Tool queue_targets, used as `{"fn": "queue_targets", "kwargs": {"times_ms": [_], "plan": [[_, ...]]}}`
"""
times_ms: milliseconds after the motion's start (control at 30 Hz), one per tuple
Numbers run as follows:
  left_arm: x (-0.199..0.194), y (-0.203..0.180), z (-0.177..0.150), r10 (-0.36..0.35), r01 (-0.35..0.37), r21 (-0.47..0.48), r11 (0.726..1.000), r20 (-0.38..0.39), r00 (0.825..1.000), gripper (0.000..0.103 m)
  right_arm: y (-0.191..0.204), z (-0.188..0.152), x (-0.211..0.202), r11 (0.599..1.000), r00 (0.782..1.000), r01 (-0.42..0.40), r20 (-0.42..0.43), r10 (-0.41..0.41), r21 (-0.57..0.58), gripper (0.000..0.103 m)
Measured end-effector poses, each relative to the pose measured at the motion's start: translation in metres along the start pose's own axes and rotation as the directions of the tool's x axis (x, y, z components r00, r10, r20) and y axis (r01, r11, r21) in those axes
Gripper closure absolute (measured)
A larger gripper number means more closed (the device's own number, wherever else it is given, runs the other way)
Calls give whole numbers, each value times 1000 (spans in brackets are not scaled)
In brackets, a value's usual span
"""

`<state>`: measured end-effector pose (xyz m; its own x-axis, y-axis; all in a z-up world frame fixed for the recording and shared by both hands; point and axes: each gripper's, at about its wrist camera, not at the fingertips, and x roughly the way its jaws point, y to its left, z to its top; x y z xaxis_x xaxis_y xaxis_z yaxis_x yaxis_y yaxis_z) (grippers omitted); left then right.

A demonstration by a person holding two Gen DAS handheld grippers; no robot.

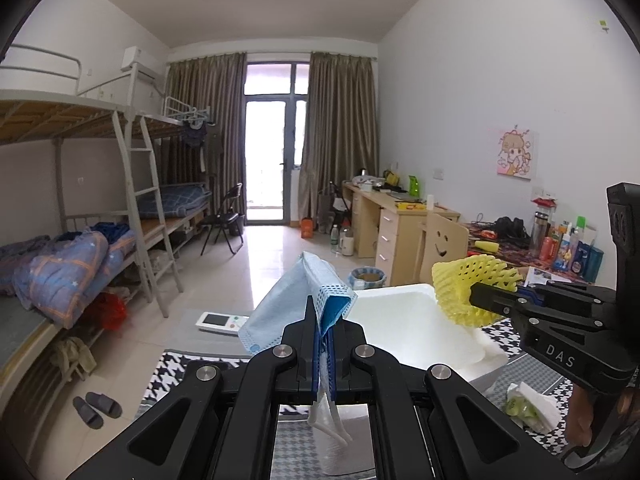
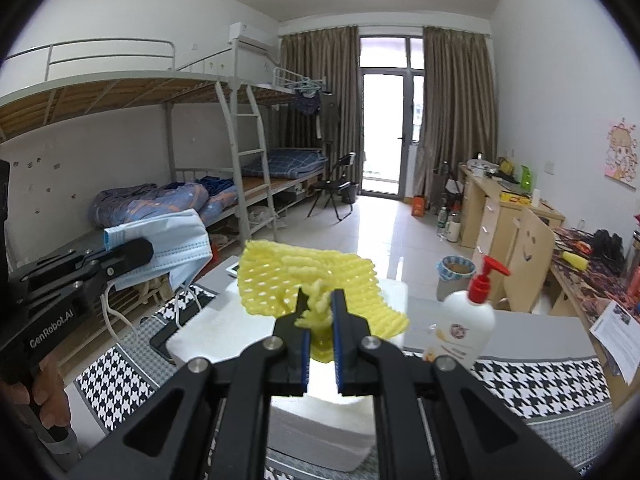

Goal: Organize soft objects
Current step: 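Open the right tool to drop the yellow mesh into the foam box, then lower the blue mask into the foam box and open the left tool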

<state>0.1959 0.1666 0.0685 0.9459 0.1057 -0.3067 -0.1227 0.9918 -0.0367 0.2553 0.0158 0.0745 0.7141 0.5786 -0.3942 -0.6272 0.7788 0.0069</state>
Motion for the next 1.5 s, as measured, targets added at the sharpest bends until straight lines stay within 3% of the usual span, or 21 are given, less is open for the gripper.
{"fn": "queue_targets", "kwargs": {"times_ms": [367, 533, 633, 1067, 1500], "plan": [[0, 4, -3, 19, -19, -3, 1000, -5, 1000, 100, -1, 4, 22, 1000, 998, -17, -57, 18, 18, 88], [0, 4, -4, 18, -18, -7, 1000, -7, 1000, 100, 0, 0, 27, 1000, 997, 2, -75, -1, 6, 37], [-1, 5, -5, 17, -17, -11, 1000, -7, 1000, 100, 0, -1, 21, 1000, 998, -12, -63, 12, 5, 26], [-1, 0, -2, 14, -14, -6, 1000, -7, 1000, 100, -10, -2, 5, 1000, 999, -18, -44, 19, 23, 21], [10, -31, 5, -55, 55, 35, 998, -8, 998, 100, -37, -10, -25, 997, 999, 40, -13, -39, 65, 20]]}}
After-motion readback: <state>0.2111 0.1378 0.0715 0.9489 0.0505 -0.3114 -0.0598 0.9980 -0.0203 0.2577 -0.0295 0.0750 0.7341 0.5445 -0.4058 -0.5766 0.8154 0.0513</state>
